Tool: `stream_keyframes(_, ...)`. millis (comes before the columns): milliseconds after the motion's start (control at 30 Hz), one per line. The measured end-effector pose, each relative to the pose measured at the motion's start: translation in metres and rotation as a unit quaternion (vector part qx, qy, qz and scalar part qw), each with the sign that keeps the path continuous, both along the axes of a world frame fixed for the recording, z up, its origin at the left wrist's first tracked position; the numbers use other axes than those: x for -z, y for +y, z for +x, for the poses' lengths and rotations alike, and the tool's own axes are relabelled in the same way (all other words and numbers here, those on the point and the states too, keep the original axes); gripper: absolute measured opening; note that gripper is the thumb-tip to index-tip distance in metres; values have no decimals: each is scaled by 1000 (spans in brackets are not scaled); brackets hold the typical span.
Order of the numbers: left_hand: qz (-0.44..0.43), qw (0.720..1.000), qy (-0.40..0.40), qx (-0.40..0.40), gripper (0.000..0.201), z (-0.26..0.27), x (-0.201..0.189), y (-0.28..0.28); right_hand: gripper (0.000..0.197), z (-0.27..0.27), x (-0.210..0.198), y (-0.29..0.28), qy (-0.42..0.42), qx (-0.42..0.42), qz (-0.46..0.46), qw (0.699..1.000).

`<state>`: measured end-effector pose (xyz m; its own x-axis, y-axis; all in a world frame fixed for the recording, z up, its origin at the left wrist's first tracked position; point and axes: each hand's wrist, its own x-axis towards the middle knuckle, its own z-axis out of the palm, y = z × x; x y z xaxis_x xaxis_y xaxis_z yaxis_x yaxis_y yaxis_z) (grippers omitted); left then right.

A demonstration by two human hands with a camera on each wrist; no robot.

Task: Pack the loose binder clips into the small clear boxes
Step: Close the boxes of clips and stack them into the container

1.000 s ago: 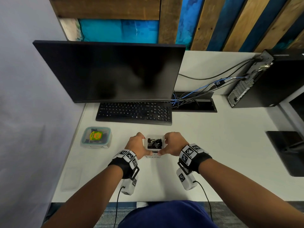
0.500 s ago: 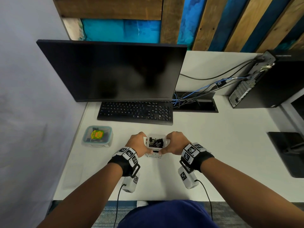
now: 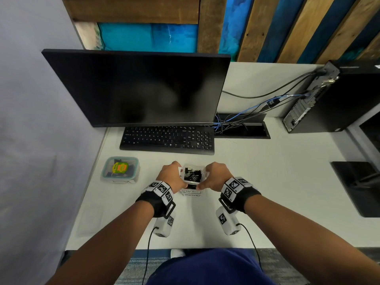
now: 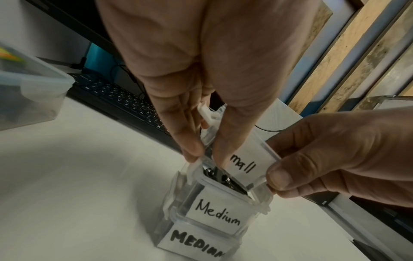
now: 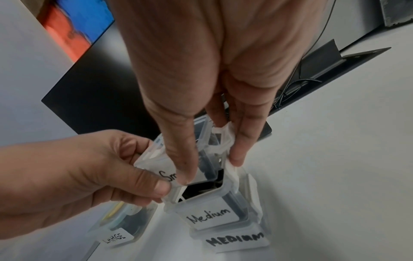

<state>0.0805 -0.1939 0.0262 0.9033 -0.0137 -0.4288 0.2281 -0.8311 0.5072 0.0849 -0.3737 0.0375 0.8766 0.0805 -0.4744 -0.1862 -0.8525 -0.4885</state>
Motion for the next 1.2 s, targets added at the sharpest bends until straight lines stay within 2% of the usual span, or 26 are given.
stream_keyframes(167,-15,1000,15,11,52,1,-2,4,52,2,-7,-2,12,-22,-5,1000)
stream_keyframes(267,-16,1000,18,19,53,-2,-2,7,47,2,-9,-3,13,-39,-12,999)
stream_keyframes(500,9,998,14,64,52,-12,3,11,50,-10,-2,-5,0,-53,-29,998)
stream_keyframes(733,18,999,1,47,46,-19,7,2,45,-15,1,-1,-16,-53,-42,998)
stream_keyframes(900,29,999,0,45,50,-16,6,1,41,-14,2,2,-37,-65,-56,996)
stream_keyframes(1033,19,997,5,70,62,-14,8,4,37,-16,4,2,-33,-64,-56,996)
stream_keyframes(1100,22,995,8,94,56,-15,10,4,35,-17,5,1,-24,-67,-52,996)
stream_keyframes(1200,16,993,12,112,50,-14,14,5,45,-17,7,-1,-28,-74,-39,996)
